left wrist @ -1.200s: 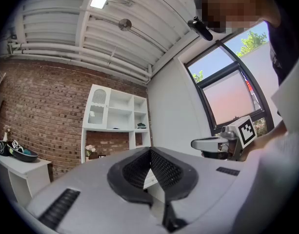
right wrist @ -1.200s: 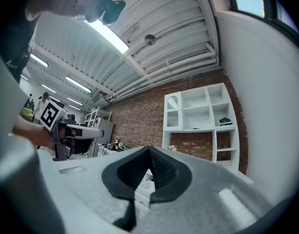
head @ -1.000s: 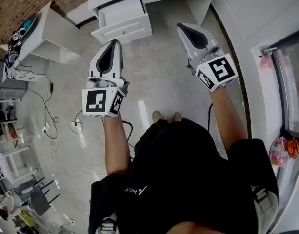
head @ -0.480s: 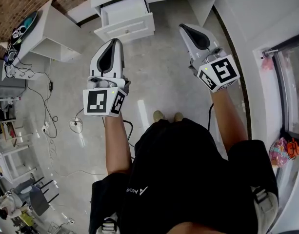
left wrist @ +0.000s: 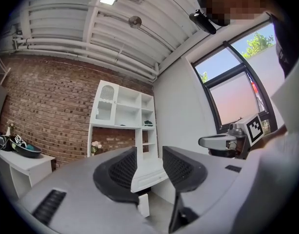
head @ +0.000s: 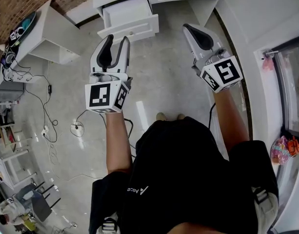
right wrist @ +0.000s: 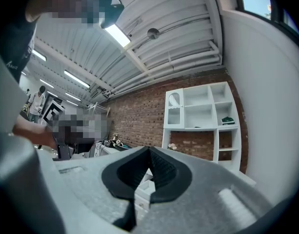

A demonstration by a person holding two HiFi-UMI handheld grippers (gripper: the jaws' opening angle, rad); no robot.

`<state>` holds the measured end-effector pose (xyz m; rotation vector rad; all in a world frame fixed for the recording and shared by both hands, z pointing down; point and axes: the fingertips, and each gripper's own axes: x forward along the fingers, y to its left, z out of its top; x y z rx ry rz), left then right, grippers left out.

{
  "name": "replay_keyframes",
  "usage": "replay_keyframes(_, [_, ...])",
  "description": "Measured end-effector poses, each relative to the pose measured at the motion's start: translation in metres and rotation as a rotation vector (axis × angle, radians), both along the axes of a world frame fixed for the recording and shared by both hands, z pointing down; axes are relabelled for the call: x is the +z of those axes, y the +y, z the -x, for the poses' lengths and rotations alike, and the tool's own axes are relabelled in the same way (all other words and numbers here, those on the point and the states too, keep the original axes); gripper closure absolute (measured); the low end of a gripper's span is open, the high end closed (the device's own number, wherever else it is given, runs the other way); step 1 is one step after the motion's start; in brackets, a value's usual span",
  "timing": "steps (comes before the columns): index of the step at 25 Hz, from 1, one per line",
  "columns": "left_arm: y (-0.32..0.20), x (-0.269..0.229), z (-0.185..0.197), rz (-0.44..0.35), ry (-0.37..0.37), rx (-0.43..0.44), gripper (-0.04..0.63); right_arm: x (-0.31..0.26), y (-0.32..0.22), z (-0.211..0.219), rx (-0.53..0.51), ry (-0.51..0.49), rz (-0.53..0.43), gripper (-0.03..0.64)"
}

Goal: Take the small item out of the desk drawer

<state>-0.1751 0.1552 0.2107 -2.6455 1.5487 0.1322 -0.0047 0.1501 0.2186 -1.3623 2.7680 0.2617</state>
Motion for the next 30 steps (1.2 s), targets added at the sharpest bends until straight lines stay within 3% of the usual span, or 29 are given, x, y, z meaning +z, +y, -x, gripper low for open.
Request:
replay_keyframes(16, [-0.091, 0.041, 0.028, 0.088, -0.113, 0.056, 0.397, 0.026, -0.070, 0.034, 0.029, 0.046, 0.018, 0.617])
replay_keyframes(24, [-0.189, 0.079, 0.019, 0.182, -0.203, 0.061, 0.397, 0.046, -0.171, 0.025, 0.011, 0.053, 0.020, 0.615])
replay_keyframes(30, [-0.293, 0.127, 0.001, 0.304, -0.290, 0.077, 0.397, 0.068, -0.270, 0.005, -0.004, 0.071, 0.052, 0.617])
